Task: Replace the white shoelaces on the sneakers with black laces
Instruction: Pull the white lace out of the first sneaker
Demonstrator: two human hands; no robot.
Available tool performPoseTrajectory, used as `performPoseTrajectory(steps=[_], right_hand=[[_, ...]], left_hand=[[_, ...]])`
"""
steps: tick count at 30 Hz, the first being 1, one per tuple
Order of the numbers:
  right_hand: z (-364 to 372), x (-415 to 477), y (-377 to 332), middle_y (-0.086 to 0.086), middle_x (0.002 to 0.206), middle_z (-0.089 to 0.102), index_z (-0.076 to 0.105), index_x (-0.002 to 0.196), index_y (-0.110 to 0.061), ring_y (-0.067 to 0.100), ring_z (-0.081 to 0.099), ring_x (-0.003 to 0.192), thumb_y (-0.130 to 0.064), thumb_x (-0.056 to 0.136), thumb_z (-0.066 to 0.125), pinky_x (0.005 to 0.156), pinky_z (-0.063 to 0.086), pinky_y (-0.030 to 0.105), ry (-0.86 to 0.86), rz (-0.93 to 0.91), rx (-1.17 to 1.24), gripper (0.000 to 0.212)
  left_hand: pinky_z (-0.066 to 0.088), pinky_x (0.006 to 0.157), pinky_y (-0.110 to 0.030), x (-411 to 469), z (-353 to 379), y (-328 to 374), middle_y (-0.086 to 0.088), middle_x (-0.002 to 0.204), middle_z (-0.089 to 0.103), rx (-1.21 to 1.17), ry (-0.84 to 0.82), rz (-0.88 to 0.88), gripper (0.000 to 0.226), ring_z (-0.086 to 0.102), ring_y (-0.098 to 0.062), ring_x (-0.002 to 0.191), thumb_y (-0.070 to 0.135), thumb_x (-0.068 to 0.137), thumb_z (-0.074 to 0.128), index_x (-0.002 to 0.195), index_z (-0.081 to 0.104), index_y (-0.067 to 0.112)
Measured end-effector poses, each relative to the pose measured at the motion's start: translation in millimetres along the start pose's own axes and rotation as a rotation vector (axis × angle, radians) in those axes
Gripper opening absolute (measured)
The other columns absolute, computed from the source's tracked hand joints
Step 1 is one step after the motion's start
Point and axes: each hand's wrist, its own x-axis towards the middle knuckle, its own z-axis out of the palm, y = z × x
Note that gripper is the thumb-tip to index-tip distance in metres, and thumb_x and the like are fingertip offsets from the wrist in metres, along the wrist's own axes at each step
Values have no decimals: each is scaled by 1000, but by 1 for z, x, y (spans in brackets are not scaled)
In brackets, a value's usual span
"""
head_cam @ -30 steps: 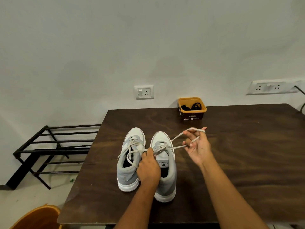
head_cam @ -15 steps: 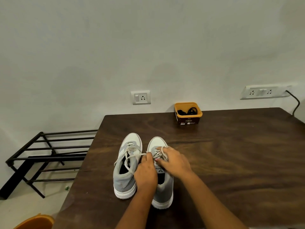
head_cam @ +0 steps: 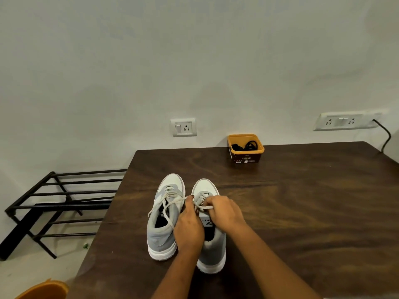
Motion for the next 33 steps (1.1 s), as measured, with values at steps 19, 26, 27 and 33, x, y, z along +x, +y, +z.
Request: performPoseTrajectory(steps=[19, 26, 27, 33], right_hand=[[-17, 13, 43, 10, 132, 54, 52, 129, -7, 28, 54, 119, -32, 91, 61, 96, 43, 33, -29, 535, 230, 46], [9, -4, 13, 6, 118, 63, 62, 122, -15, 16, 60, 105, -16, 88, 62, 89, 43, 18, 7, 245, 452, 33], [10, -4, 12, 5, 121, 61, 61, 124, -17, 17, 58, 108, -13, 87, 60, 90, 42, 19, -10, 208, 413, 37], [13, -6, 6, 6, 122, 57, 51, 133, -29, 26, 57, 111, -9, 92, 45, 92, 46, 34, 6, 139, 143, 46]], left_hand=[[47, 65, -25, 22, 0, 3, -3, 121, 55, 303, 71, 289, 20, 54, -22, 101, 15, 79, 69, 97, 66, 24], [45, 83, -30, 45, 0, 18, 4, 141, 35, 371, -89, 207, 21, 34, -19, 125, 24, 91, 50, 104, 67, 24], [45, 84, -30, 47, -1, 19, 4, 141, 35, 360, -116, 198, 22, 33, -19, 126, 24, 92, 49, 103, 68, 23], [35, 98, -35, 68, -8, 23, -10, 127, 54, 52, -377, -31, 29, 43, -29, 122, 23, 93, 48, 99, 71, 6]])
